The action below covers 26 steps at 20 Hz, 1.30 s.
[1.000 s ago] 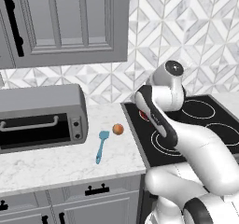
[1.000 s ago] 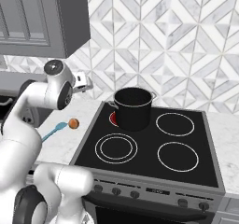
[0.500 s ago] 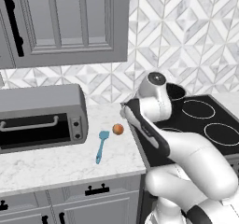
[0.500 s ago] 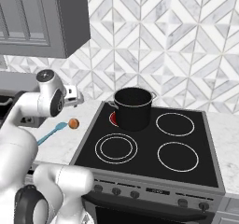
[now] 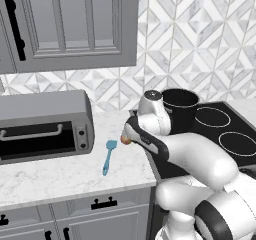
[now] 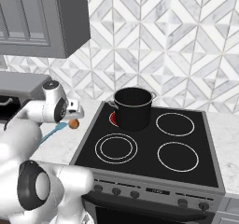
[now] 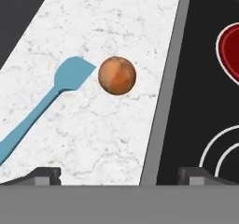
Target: Put the broccoli and onion in the pot. Retrieve the spatula and lightly stir the vegetables in the pot.
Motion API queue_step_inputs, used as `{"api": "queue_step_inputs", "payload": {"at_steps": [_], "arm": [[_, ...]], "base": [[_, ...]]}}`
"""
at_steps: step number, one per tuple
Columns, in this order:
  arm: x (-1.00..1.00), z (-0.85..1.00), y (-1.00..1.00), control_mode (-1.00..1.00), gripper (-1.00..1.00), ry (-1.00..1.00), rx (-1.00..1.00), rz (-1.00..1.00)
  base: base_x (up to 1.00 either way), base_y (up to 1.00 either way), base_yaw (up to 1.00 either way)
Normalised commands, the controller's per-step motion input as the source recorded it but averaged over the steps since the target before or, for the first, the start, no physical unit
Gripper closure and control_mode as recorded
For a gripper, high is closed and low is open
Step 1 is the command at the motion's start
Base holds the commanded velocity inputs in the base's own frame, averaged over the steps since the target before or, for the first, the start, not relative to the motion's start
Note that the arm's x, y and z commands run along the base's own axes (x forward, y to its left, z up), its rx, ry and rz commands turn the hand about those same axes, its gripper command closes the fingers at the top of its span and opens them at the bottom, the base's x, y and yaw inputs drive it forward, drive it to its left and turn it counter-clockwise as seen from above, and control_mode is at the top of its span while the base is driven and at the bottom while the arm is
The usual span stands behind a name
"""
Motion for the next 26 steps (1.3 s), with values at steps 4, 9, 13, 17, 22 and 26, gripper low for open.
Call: {"api": "queue_step_inputs", "payload": {"at_steps": [4,9,13,17,22,26], "arm": [[0.52,-0.31,0.07,-1.00,-1.00,0.15,0.00,-0.09],[0.44,-0.27,0.13,-1.00,-1.00,0.11,0.00,-0.09],[0.23,-0.40,0.19,-1.00,-1.00,0.04,0.00,-0.05],[0.28,-0.40,0.03,-1.00,-1.00,0.00,0.00,-0.03],[0.22,-0.44,0.00,-1.00,-1.00,0.00,0.00,-0.02],[0.28,-0.30,0.09,-1.00,-1.00,0.00,0.00,0.00]], "base": [[0.00,0.00,0.00],[0.00,0.00,0.00],[0.00,0.00,0.00],[0.00,0.00,0.00],[0.00,0.00,0.00],[0.00,0.00,0.00]]}}
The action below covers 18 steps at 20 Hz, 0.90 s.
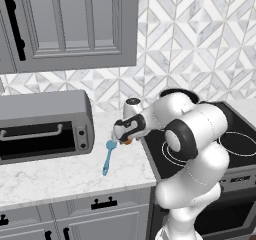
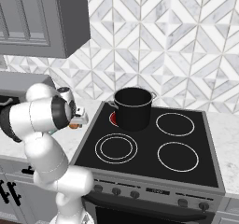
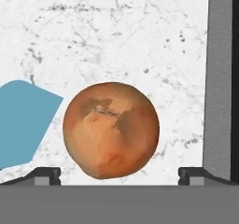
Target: Put the broccoli and onion in the pot. Retrieve the spatula and lightly stir the vegetables in the pot.
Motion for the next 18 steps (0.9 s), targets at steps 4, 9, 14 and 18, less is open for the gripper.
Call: {"api": "queue_step_inputs", "payload": {"at_steps": [4,9,14,18], "arm": [[0.36,-0.19,0.12,-1.00,-1.00,0.00,0.00,0.00],[0.26,-0.21,0.13,-1.00,-1.00,0.00,0.00,0.00],[-0.04,-0.21,-0.02,-1.00,1.00,0.00,0.00,0.00],[-0.52,0.17,-0.44,-1.00,1.00,-0.09,0.00,-0.02]], "base": [[0.00,0.00,0.00],[0.00,0.00,0.00],[0.00,0.00,0.00],[0.00,0.00,0.00]]}}
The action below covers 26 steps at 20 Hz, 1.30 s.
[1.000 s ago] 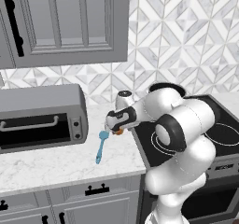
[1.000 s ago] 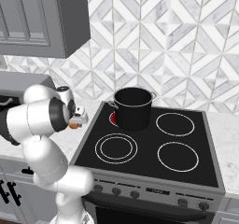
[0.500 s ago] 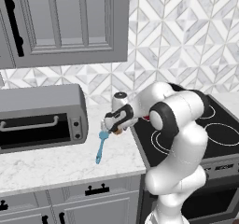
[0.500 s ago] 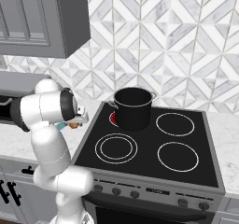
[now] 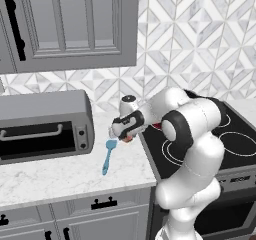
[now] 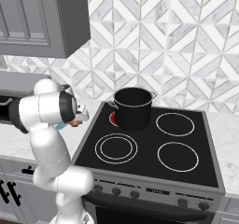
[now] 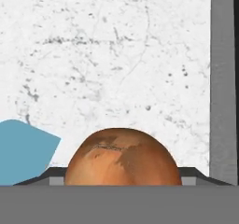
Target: Put the broccoli and onion in the pot. Retrieve the spatula and lightly stir the vegetables in the pot.
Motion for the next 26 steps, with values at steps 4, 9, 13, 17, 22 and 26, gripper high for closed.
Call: {"api": "queue_step_inputs", "payload": {"at_steps": [4,9,13,17,22,26], "arm": [[-0.75,0.93,-0.94,-1.00,1.00,-0.23,0.10,-0.01],[-0.65,1.00,-0.99,-1.00,1.00,-0.19,0.22,0.00],[-0.43,1.00,-0.71,-1.00,1.00,-0.13,0.23,-0.01],[-0.20,1.00,-0.53,-1.00,1.00,-0.09,0.16,-0.07],[0.31,0.95,-0.50,-1.00,1.00,0.00,0.02,-0.16],[0.76,0.49,-0.47,-1.00,1.00,0.00,0.00,-0.14]], "base": [[0.00,0.00,0.00],[0.00,0.00,0.00],[0.00,0.00,0.00],[0.00,0.00,0.00],[0.00,0.00,0.00],[0.00,0.00,0.00]]}}
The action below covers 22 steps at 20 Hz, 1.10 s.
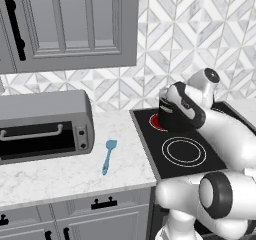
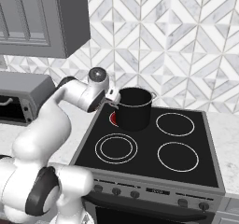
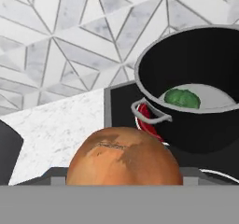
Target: Put the broccoli and onion in the pot. Retrieve the spatula and lightly stir the vegetables in the pot.
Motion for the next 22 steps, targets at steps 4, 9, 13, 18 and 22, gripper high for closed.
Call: {"api": "queue_step_inputs", "payload": {"at_steps": [4,9,13,18,22], "arm": [[0.83,-0.01,-0.37,-1.00,1.00,0.00,-0.01,-0.05],[0.81,-0.37,-0.37,-1.00,1.00,0.00,-0.03,-0.01],[0.73,-0.46,-0.44,-1.00,1.00,0.00,-0.03,0.00],[0.76,-0.33,-0.33,-1.00,1.00,0.01,-0.02,0.00],[0.74,-0.44,-0.18,-1.00,1.00,0.11,-0.04,0.00]], "base": [[0.00,0.00,0.00],[0.00,0.00,0.00],[0.00,0.00,0.00],[0.00,0.00,0.00],[0.00,0.00,0.00]]}}
